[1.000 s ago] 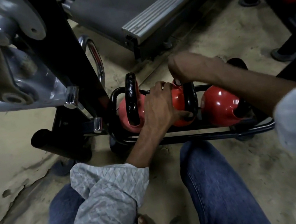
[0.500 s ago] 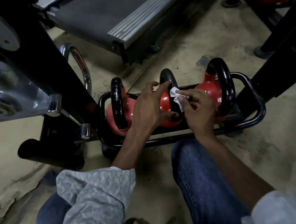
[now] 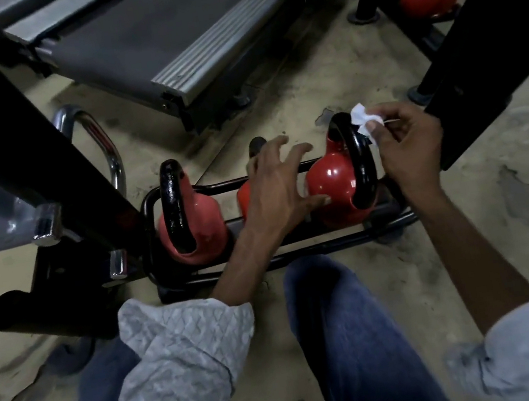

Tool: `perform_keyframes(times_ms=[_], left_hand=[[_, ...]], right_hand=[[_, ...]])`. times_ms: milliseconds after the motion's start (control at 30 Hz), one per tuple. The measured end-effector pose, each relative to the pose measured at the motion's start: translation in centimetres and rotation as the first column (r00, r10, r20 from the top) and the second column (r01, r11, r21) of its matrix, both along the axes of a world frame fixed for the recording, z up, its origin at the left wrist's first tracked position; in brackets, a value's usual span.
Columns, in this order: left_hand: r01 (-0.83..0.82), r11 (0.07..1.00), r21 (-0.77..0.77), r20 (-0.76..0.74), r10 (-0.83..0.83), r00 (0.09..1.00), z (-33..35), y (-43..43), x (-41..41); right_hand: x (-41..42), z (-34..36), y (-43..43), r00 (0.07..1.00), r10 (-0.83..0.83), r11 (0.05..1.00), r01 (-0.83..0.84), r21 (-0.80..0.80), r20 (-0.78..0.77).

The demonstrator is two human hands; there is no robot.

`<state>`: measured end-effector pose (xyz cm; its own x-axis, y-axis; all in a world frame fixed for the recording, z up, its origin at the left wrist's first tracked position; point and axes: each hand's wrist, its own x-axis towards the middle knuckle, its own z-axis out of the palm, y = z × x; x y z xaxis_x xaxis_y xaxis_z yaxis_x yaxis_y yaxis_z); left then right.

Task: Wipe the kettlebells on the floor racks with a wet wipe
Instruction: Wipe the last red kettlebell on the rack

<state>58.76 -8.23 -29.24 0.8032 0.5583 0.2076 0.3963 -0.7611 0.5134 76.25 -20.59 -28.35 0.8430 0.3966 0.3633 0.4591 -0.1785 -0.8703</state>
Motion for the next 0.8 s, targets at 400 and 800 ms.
perform_keyframes(times_ms=[400,800], left_hand=[[0.046,0.998,0.048,0.096,-0.05,0.994,-1.2,-4.4,4.0],[0.046,0.998,0.034,0.102,-0.05,0.994,-1.3,-4.3,4.3]], right_hand=[[6.5,-0.1,5.1,0.964,0.114,0.949,-0.177,-0.26,-0.239],[10.8,2.1,10.8,0.881,0.171,0.552,-0.457,-0.697,-0.442]])
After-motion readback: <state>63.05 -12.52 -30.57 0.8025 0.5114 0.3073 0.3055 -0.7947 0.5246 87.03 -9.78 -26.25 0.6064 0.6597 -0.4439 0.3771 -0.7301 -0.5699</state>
